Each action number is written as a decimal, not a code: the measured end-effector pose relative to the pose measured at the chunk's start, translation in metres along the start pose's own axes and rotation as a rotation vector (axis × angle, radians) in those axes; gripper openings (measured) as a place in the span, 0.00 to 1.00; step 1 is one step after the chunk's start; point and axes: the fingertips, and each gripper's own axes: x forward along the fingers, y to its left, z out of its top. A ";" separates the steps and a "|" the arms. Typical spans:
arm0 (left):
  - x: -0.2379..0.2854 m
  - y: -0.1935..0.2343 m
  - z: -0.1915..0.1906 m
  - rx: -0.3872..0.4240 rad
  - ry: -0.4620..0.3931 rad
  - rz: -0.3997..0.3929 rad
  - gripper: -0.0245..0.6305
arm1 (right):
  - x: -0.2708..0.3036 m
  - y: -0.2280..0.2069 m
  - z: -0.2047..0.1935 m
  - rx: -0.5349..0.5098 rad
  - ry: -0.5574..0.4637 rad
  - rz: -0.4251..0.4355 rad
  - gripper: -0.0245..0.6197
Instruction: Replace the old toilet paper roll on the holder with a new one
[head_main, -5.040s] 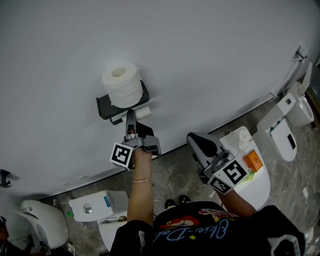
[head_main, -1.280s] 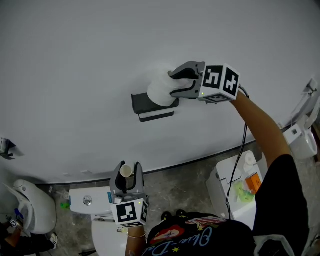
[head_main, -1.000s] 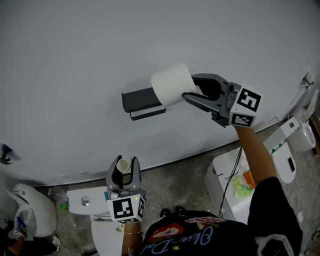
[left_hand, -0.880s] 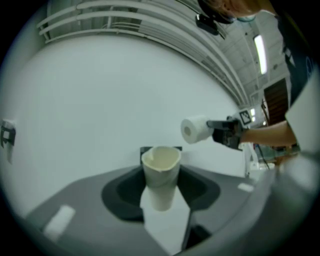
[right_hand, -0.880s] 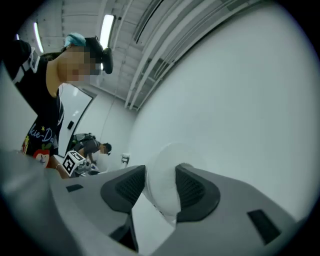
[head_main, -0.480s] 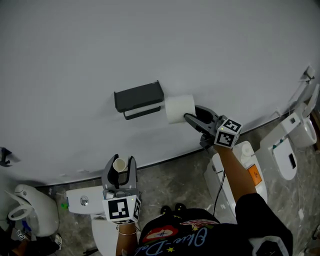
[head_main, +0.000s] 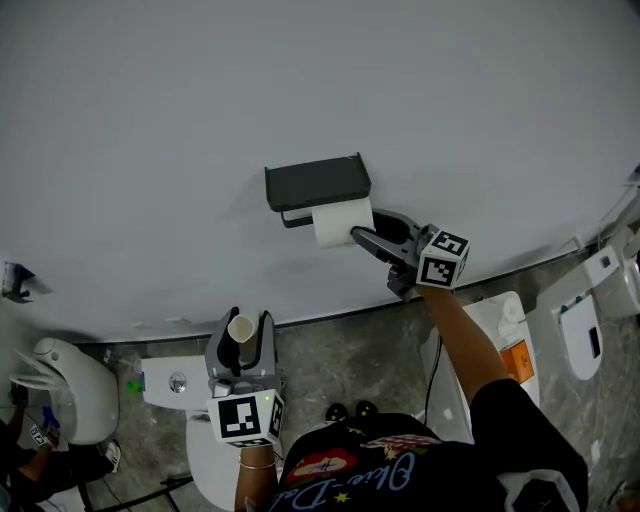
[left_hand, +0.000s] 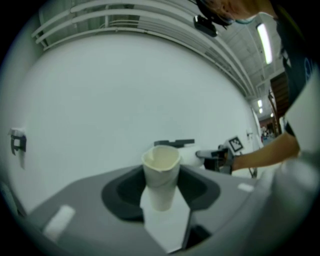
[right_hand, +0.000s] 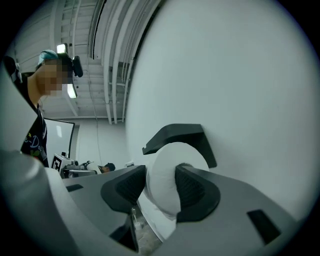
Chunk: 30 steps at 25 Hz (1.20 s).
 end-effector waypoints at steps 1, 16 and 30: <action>-0.002 0.006 -0.001 -0.001 0.001 0.008 0.32 | 0.011 0.005 -0.005 0.013 -0.002 0.014 0.35; -0.010 -0.012 0.001 -0.005 0.009 0.022 0.32 | -0.007 0.006 -0.005 -0.035 -0.061 -0.136 0.42; 0.008 -0.079 -0.003 -0.014 0.014 -0.137 0.32 | -0.094 0.100 -0.017 -0.211 -0.009 -0.318 0.06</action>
